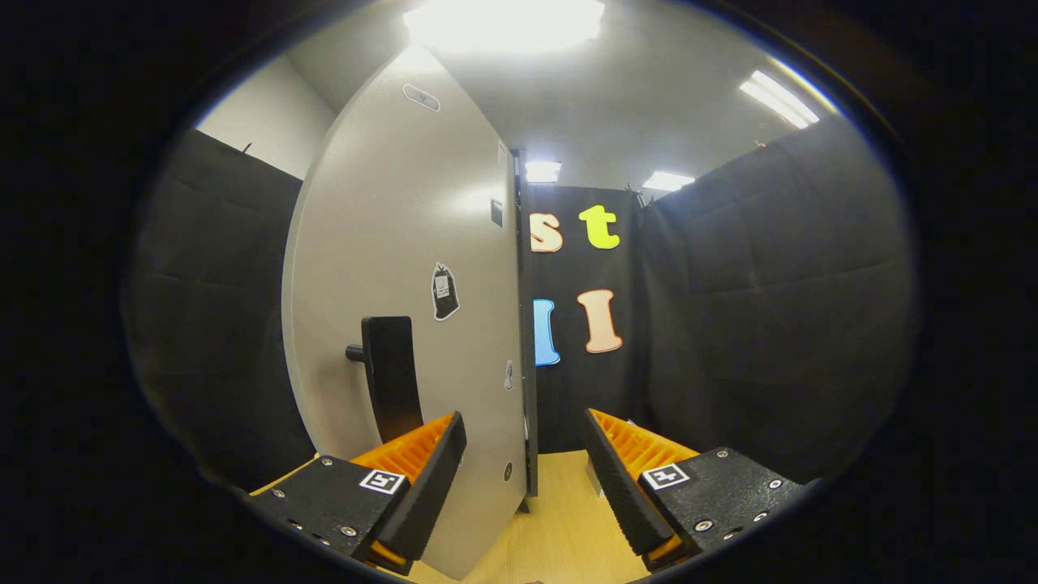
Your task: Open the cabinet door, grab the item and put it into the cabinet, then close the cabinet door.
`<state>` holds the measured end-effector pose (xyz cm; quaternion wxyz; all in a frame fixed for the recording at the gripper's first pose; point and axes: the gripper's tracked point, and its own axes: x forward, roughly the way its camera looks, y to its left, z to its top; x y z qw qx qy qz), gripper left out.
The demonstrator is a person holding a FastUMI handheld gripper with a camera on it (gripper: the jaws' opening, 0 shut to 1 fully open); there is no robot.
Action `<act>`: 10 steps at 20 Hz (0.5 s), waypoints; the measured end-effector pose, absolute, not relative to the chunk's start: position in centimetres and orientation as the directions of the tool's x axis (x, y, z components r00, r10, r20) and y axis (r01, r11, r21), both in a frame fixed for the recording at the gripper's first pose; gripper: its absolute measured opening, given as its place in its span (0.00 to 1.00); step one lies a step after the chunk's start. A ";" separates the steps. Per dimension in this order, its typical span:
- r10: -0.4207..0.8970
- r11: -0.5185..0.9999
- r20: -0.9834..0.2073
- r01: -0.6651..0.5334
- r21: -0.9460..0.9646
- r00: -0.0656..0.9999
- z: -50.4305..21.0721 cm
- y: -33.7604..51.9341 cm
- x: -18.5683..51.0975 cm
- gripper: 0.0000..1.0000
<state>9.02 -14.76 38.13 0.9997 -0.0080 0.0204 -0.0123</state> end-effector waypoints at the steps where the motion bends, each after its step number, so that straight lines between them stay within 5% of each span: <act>1: -0.015 1.000 -0.042 0.015 -0.010 0.999 38.1 -14.4 9.2 0.90; 10: 0.058 0.998 -0.073 -0.057 0.024 0.996 37.4 -12.8 10.3 0.91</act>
